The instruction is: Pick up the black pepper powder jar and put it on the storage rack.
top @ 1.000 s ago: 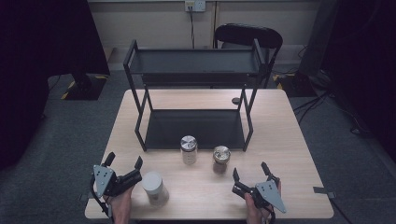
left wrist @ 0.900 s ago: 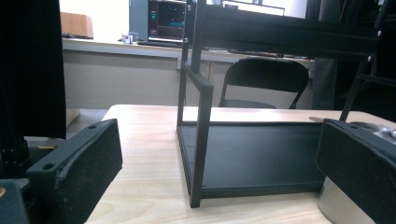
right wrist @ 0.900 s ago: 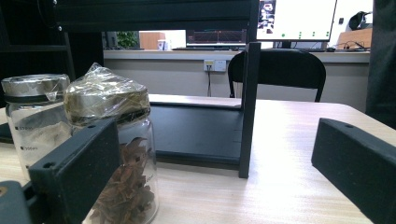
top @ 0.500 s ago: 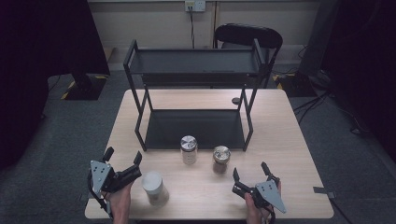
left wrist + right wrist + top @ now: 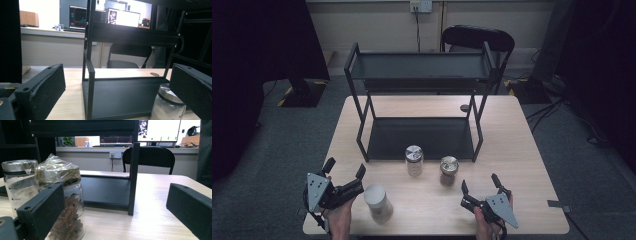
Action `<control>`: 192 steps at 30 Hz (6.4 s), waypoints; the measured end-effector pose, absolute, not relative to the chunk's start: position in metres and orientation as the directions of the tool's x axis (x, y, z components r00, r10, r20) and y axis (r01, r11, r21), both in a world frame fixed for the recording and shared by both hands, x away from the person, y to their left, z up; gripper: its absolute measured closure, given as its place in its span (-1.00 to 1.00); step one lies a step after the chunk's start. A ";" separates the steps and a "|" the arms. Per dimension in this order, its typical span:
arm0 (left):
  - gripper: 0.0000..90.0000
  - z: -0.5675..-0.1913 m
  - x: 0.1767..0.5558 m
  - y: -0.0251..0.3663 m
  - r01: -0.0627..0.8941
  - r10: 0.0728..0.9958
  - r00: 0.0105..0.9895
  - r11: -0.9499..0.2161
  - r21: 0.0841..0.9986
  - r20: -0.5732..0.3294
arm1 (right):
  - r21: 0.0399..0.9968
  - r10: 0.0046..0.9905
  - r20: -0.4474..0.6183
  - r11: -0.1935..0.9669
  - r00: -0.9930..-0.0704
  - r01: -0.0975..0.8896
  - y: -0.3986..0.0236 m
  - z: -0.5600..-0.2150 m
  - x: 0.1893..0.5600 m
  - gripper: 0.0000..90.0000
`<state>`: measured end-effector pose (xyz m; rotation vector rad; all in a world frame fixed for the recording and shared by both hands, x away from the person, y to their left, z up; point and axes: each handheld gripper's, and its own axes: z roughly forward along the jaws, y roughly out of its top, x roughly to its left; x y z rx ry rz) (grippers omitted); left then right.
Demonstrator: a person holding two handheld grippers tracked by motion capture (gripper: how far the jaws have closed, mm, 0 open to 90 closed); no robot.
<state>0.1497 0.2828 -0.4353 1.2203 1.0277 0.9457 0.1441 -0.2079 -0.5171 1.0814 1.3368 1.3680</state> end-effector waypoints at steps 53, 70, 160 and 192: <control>-0.70 -0.453 0.101 0.265 0.063 0.884 0.467 -0.030 0.998 -0.002 | 1.000 0.980 -0.007 0.001 -0.199 -0.030 -0.207 -0.517 0.144 -0.98; -0.34 -0.468 0.114 0.269 0.116 0.870 0.494 -0.061 0.991 -0.004 | 1.000 0.980 -0.008 0.002 -0.200 -0.030 -0.208 -0.517 0.144 -0.95; -0.24 -0.427 0.140 0.257 0.075 0.898 0.439 -0.053 0.996 0.015 | 1.000 0.980 -0.007 0.001 -0.200 -0.031 -0.207 -0.517 0.144 -0.97; -0.24 -0.411 0.177 0.259 0.108 0.893 0.450 -0.062 0.992 0.007 | 1.000 0.979 -0.007 0.001 -0.202 -0.031 -0.208 -0.517 0.144 -0.97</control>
